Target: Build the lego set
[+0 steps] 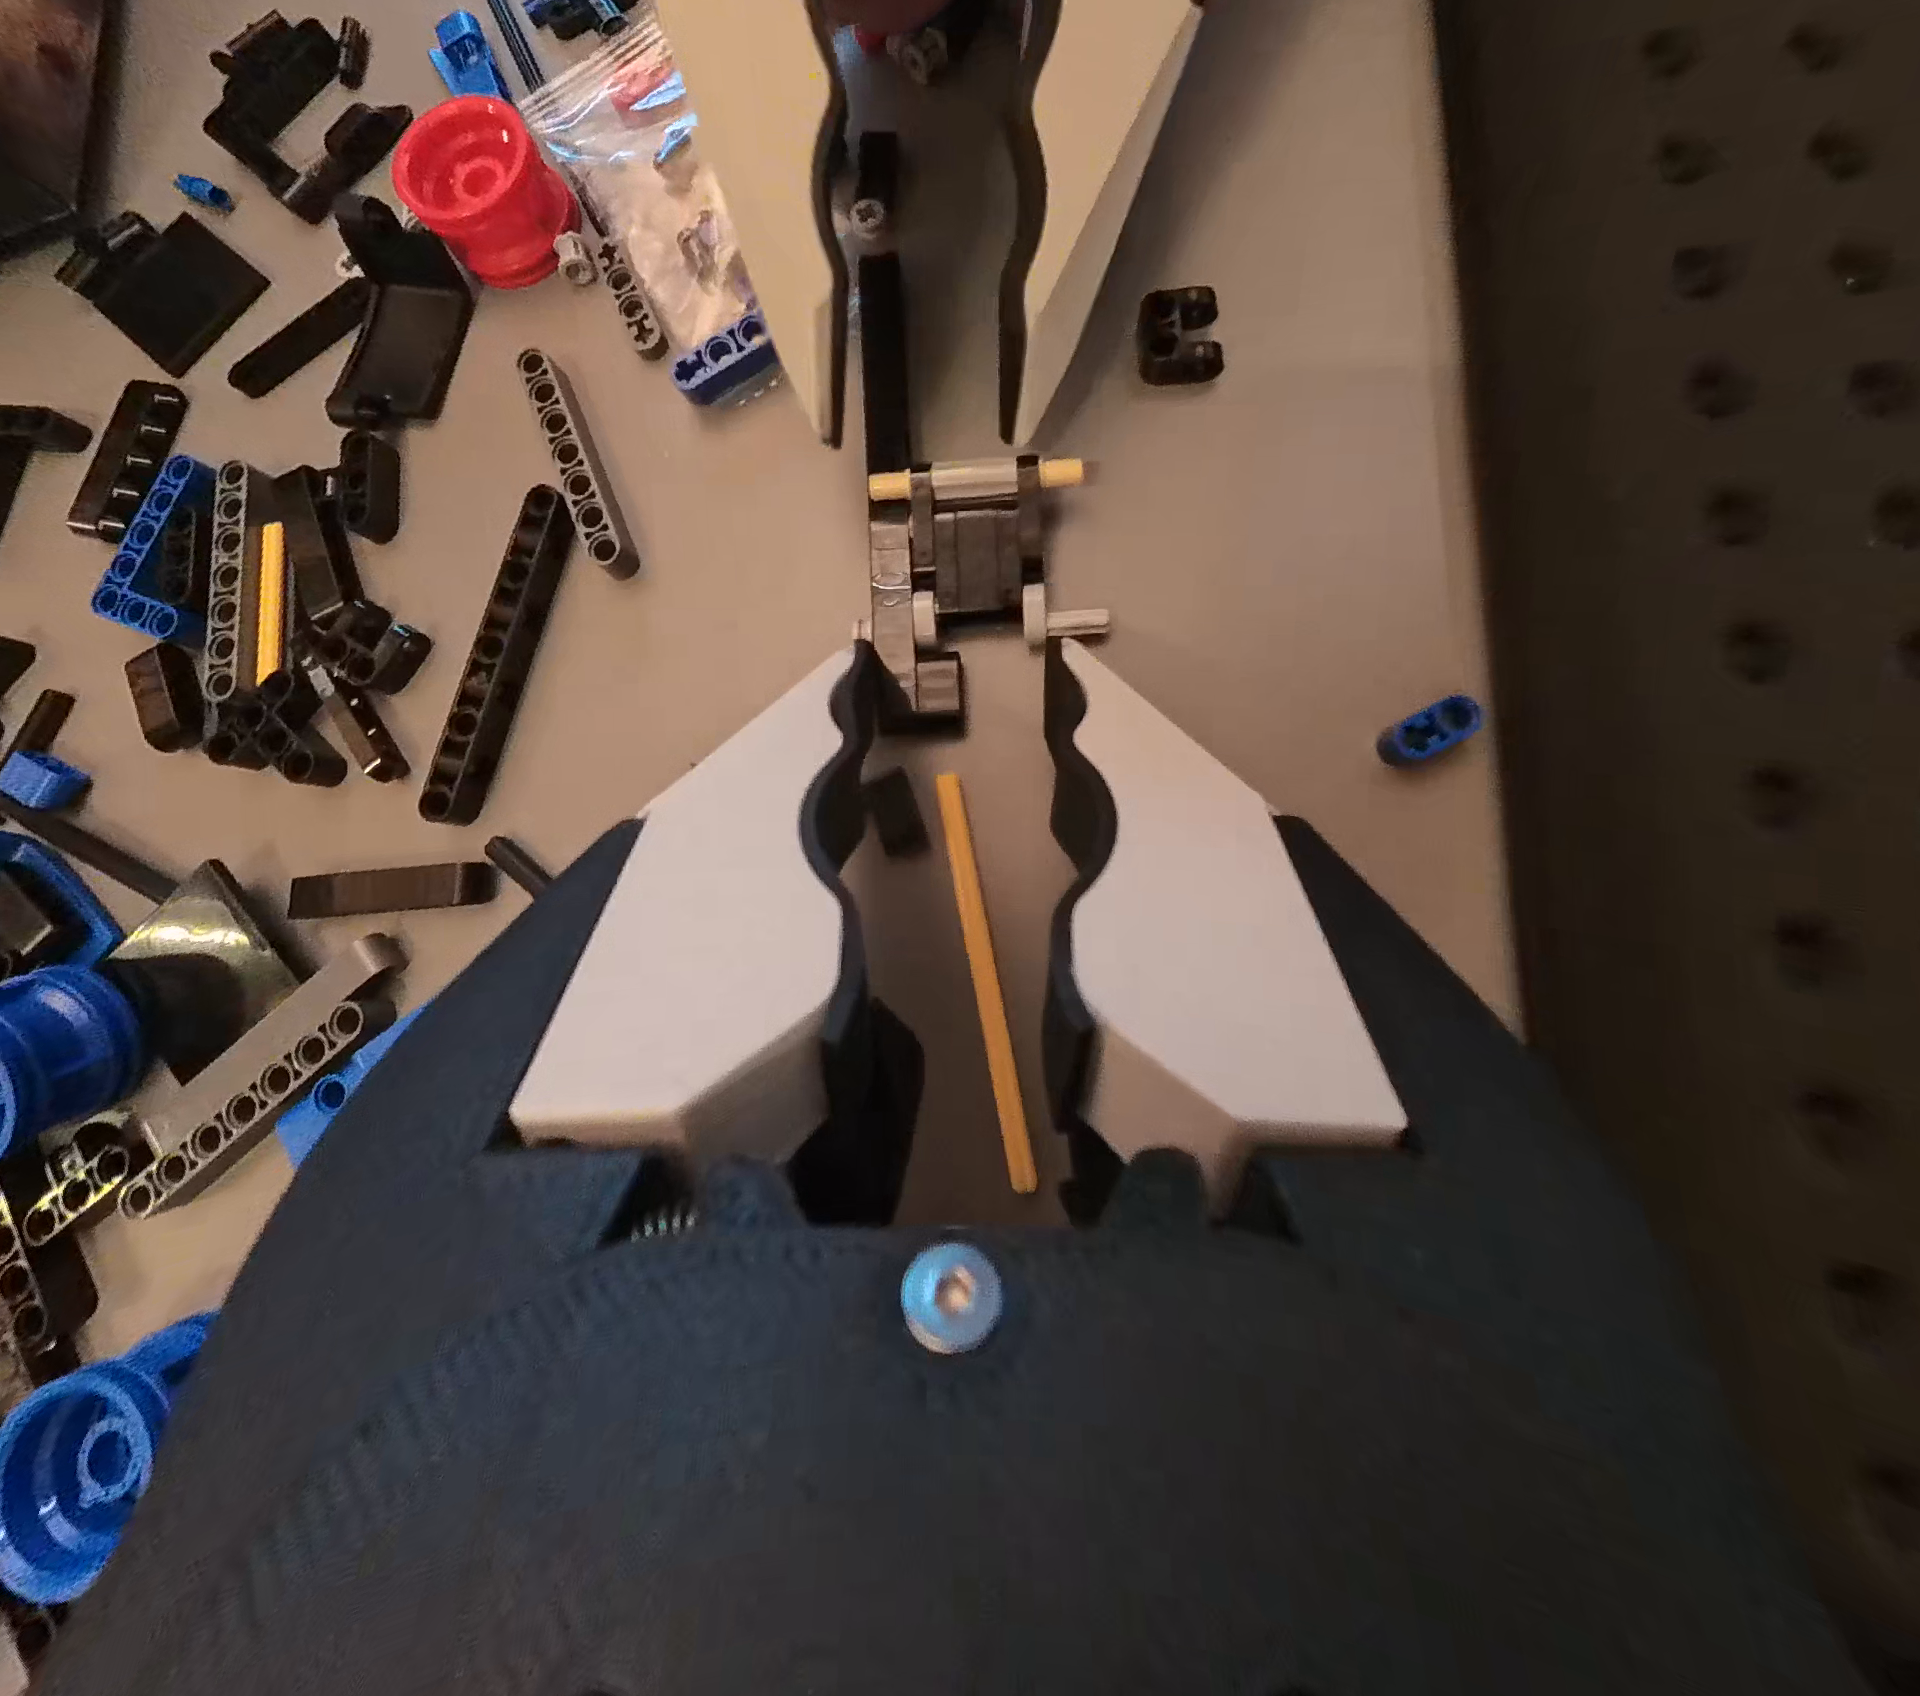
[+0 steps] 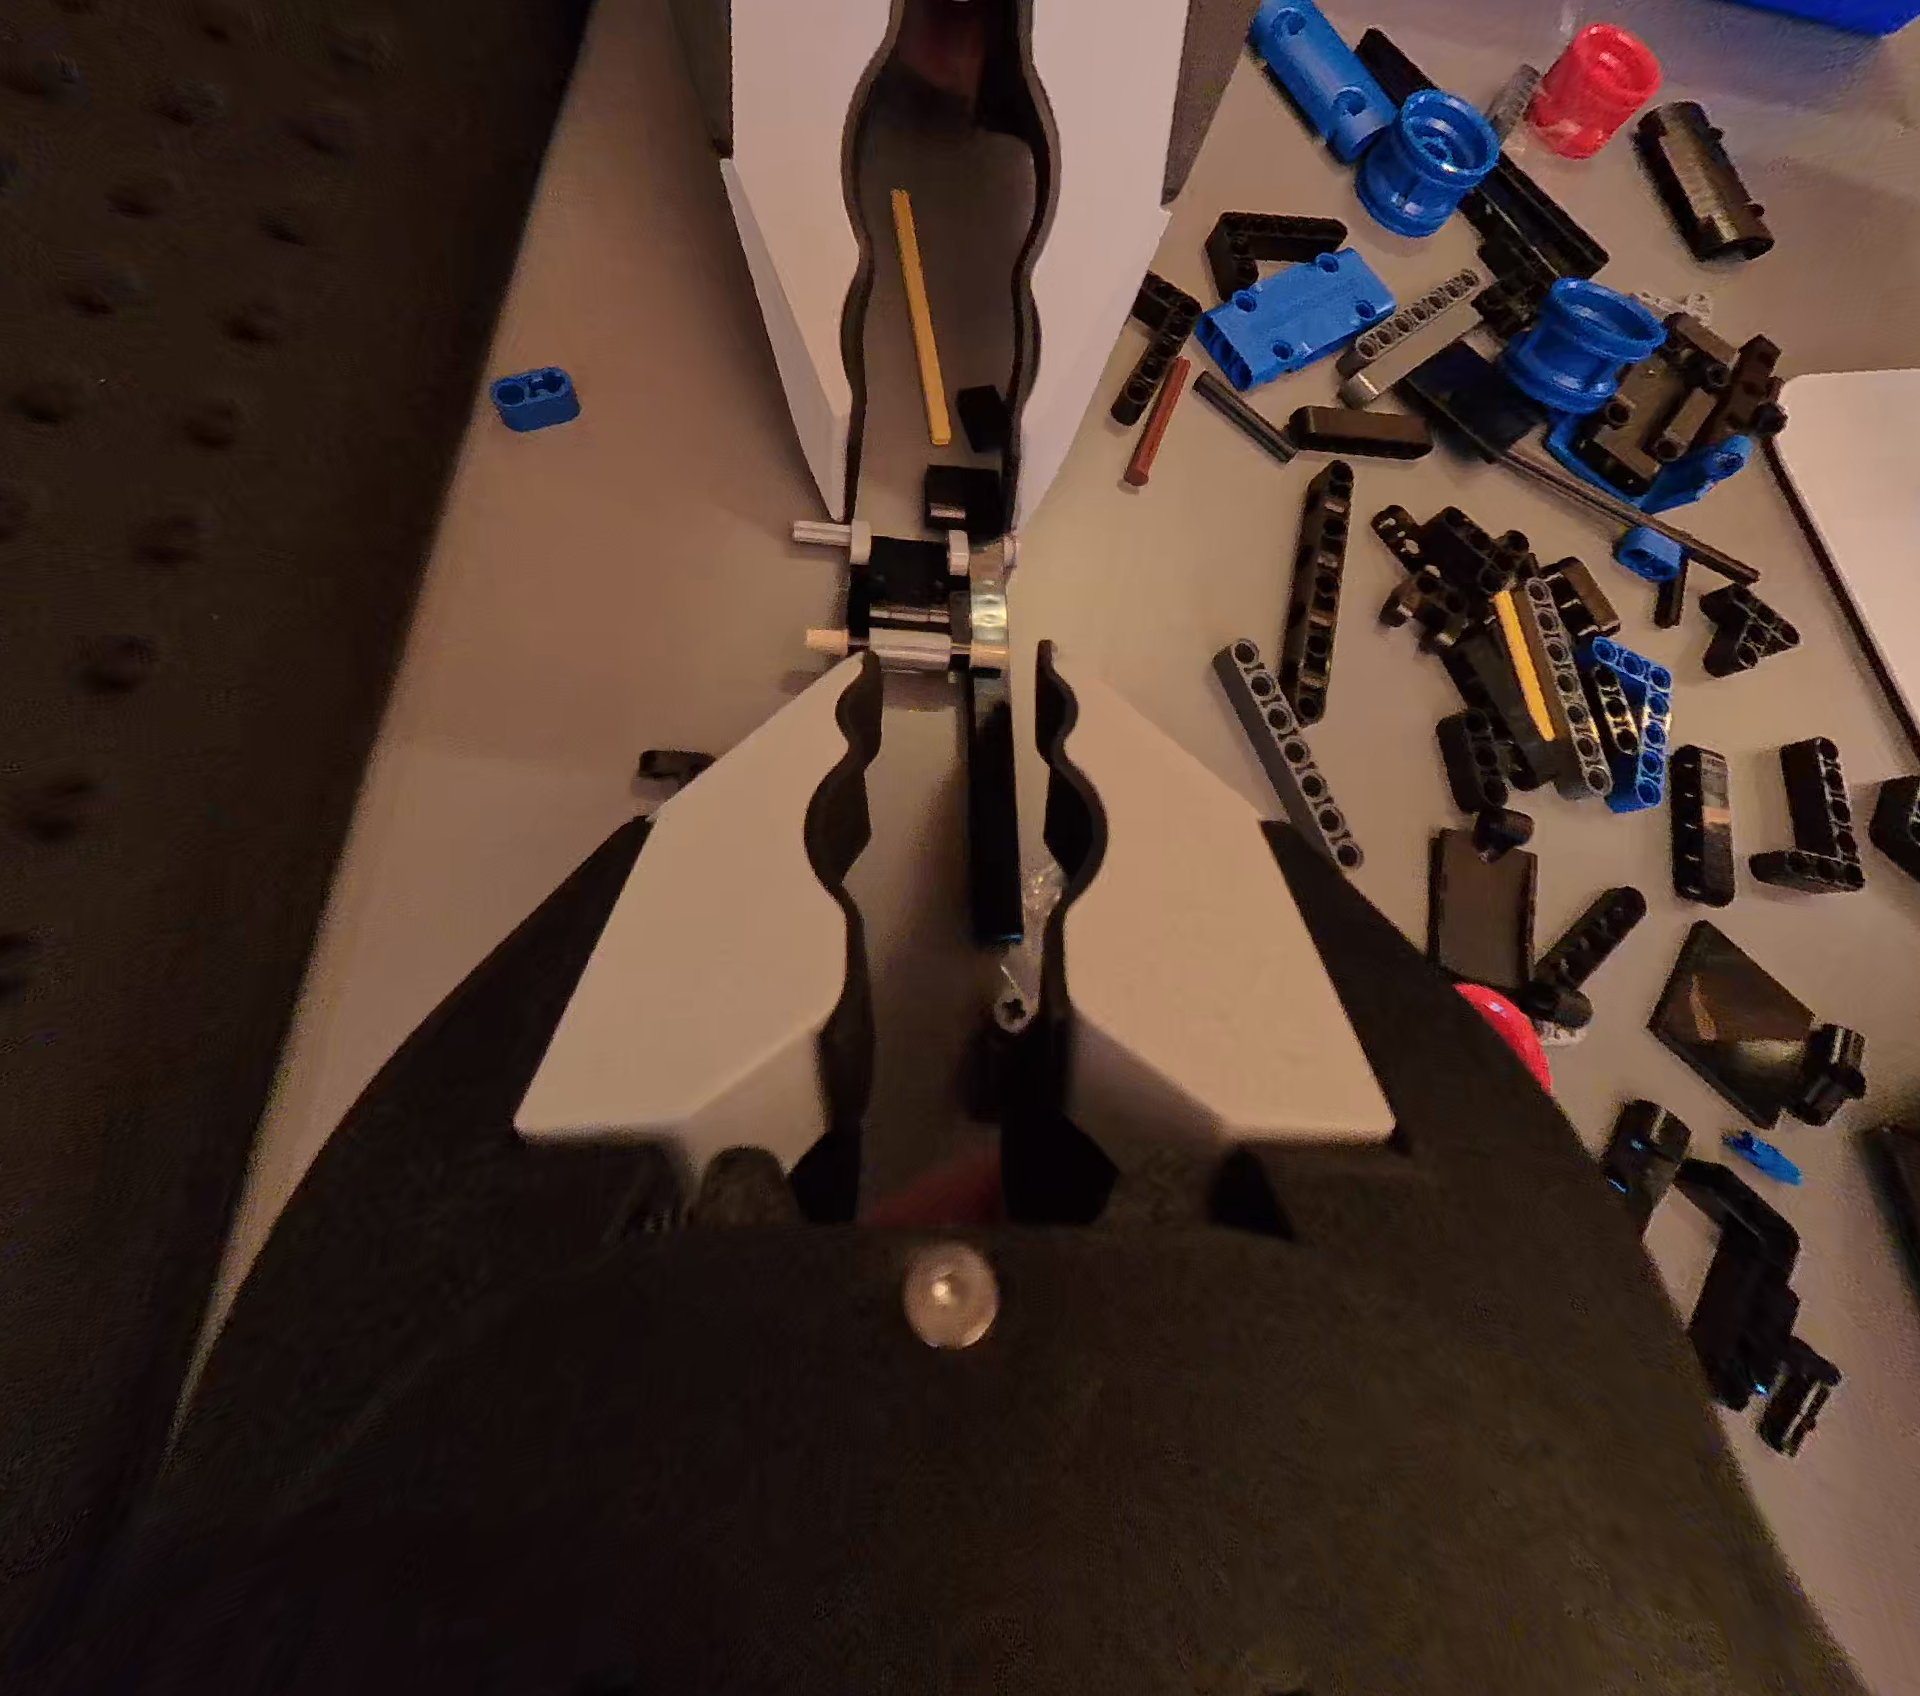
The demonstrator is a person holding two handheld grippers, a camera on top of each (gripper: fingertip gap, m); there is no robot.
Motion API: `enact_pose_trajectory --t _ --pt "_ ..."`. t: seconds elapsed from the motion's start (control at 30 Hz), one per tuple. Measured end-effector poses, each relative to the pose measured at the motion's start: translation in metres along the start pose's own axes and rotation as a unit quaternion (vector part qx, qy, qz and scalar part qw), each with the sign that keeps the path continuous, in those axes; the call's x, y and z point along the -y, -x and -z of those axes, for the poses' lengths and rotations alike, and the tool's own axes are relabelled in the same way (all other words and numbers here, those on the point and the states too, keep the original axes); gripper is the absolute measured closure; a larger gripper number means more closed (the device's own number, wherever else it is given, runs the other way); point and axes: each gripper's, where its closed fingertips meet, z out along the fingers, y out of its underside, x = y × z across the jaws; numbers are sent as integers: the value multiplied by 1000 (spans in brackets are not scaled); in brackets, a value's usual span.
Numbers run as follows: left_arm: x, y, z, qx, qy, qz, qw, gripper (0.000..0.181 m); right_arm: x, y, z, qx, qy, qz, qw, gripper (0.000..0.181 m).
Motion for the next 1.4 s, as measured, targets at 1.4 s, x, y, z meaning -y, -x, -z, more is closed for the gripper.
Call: enact_pose_trajectory --t 1.4 --pt "-2 6 2 16 3 -2 1000 149 -7 -2 0 -17 32 30 999 160"
